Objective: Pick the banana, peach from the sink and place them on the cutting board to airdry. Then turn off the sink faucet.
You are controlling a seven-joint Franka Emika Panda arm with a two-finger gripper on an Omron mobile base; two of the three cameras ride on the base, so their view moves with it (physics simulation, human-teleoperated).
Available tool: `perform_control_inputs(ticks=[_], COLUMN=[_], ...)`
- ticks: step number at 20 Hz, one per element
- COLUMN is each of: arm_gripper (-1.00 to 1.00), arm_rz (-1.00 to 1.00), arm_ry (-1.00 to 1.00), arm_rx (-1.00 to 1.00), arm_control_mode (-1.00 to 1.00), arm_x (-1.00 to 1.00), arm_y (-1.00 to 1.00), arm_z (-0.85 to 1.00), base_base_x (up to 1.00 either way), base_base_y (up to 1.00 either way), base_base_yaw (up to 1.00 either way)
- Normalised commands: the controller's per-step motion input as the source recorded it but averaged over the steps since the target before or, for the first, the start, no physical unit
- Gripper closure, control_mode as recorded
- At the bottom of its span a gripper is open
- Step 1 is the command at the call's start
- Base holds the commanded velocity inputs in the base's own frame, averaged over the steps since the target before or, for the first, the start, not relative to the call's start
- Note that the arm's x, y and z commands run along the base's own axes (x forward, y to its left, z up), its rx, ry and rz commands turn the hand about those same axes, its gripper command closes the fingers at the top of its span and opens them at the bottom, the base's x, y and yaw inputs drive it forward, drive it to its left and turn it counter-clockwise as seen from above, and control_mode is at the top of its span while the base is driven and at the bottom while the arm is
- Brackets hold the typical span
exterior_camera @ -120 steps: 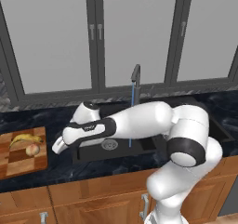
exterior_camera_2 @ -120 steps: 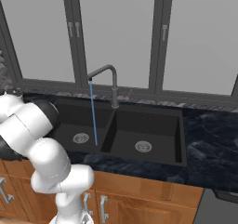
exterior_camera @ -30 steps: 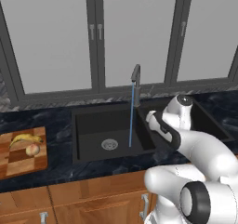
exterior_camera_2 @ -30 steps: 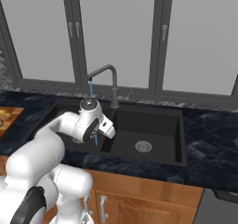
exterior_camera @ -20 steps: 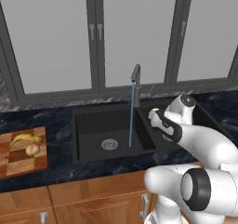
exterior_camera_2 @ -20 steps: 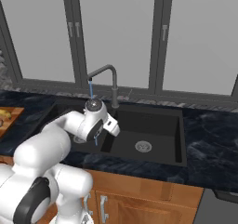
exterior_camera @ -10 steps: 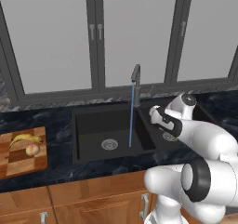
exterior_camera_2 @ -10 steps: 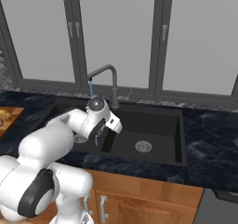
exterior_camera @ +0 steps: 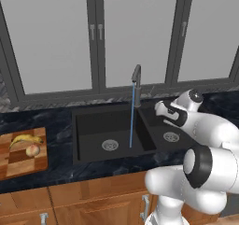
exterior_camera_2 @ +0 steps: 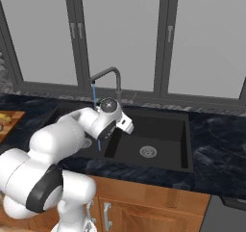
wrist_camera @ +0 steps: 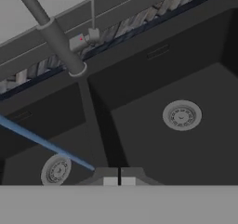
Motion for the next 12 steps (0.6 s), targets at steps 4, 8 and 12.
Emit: perform_control_inputs(ticks=[4,8,12], arm_gripper=[1.0,1.0,1.0], arm_rz=[0.0,0.0,0.0], arm_ry=[-0.04,-0.04,-0.04], arm_rx=[0.04,0.04,0.03], arm_control_mode=[-1.0,-1.0,-1.0], arm_x=[0.28,0.27,0.25], arm_y=[-0.16,-0.17,-0.15], arm_z=[0.15,0.15,0.13], base_base_x=[0.0,0.0,0.0], base_base_y=[0.0,0.0,0.0], base_base_yaw=[0.0,0.0,0.0])
